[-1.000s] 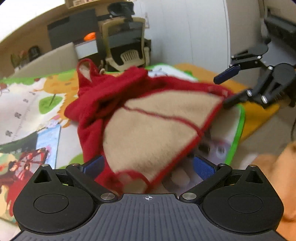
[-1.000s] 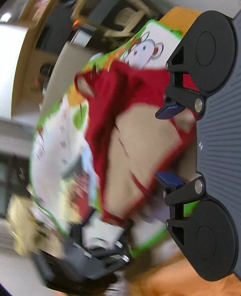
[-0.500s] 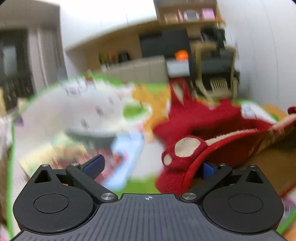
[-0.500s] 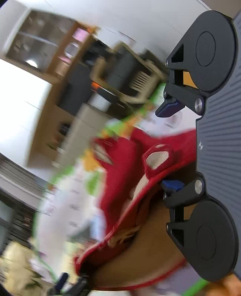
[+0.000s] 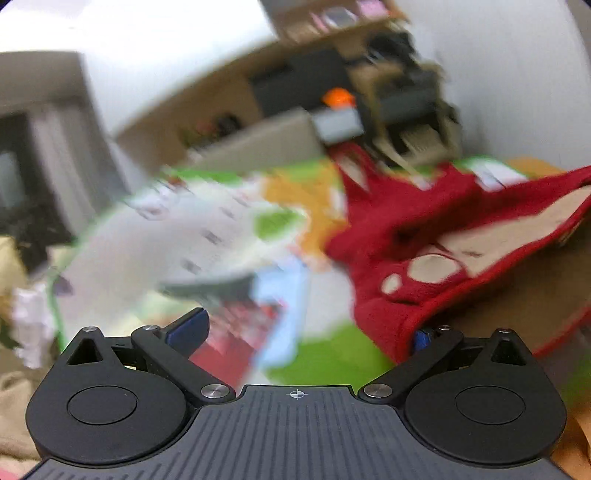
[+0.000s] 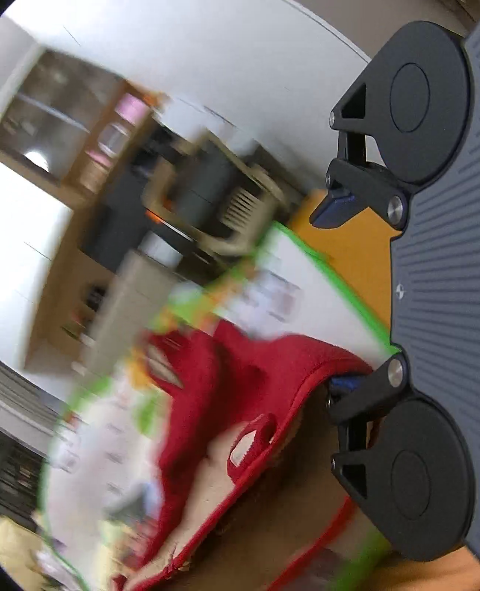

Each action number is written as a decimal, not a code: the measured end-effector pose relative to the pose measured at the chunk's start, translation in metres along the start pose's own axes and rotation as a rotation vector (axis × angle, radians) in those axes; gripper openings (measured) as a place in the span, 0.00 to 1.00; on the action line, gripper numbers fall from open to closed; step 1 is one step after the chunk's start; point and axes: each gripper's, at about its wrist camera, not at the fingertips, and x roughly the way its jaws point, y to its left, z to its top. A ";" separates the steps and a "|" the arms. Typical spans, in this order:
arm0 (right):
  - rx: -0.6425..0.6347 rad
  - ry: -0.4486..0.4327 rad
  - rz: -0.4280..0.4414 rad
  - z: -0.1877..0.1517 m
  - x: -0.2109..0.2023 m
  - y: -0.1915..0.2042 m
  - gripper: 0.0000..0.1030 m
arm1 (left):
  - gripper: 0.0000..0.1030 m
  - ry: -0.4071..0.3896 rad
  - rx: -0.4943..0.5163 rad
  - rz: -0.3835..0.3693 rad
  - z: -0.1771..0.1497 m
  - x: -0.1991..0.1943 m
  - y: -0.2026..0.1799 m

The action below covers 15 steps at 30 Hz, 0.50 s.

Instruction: Fold clothes

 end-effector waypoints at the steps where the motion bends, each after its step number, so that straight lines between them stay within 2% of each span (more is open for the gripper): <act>1: 0.010 0.041 0.042 -0.012 -0.001 0.002 0.74 | 1.00 0.045 -0.005 -0.071 -0.007 0.001 0.001; 3: 0.062 0.066 0.146 -0.030 -0.018 0.002 0.74 | 1.00 0.098 -0.047 -0.215 -0.018 -0.005 0.006; 4: 0.074 0.039 0.178 -0.026 -0.028 -0.001 0.74 | 1.00 0.102 -0.072 -0.272 -0.019 -0.010 0.009; 6: 0.096 -0.019 0.240 -0.017 -0.049 -0.009 0.75 | 1.00 0.077 -0.099 -0.331 -0.005 -0.016 0.016; 10: 0.183 -0.184 0.301 0.050 -0.053 -0.037 0.82 | 1.00 -0.081 -0.125 -0.373 0.061 -0.013 0.018; 12: 0.258 -0.218 0.345 0.086 -0.035 -0.052 0.83 | 1.00 -0.137 -0.180 -0.424 0.095 0.006 0.020; 15: 0.348 -0.233 0.402 0.130 0.010 -0.069 0.83 | 1.00 -0.161 -0.271 -0.481 0.126 0.048 0.014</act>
